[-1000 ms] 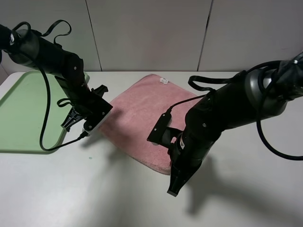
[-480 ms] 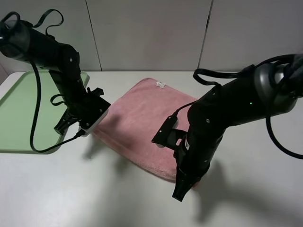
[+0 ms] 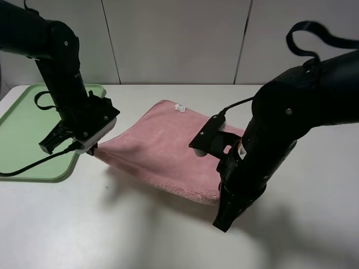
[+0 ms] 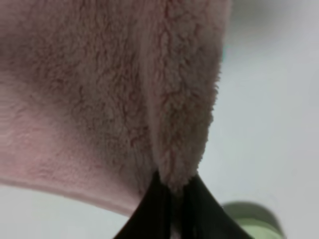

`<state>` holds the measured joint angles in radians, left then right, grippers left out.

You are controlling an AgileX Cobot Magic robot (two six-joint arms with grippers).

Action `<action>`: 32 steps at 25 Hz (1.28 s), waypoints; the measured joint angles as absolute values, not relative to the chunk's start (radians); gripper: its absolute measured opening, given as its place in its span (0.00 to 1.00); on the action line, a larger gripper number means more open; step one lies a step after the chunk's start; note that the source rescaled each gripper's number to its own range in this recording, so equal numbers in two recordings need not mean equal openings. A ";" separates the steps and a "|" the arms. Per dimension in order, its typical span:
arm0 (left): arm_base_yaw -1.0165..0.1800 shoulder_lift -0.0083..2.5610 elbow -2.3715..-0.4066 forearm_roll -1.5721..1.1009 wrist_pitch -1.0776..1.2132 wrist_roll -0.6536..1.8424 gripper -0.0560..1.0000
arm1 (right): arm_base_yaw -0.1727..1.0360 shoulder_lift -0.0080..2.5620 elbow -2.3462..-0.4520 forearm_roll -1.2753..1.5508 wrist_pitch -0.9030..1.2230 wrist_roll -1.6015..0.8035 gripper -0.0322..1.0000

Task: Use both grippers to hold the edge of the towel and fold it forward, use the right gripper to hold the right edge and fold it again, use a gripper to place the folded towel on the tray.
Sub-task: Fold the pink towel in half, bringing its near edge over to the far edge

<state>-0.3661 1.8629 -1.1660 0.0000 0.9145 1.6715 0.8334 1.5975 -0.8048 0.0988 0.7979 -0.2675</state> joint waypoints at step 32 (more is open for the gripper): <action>-0.368 1.637 -1.160 -0.096 0.986 1.601 0.06 | 0.833 1.371 -0.883 0.067 1.097 -0.242 0.03</action>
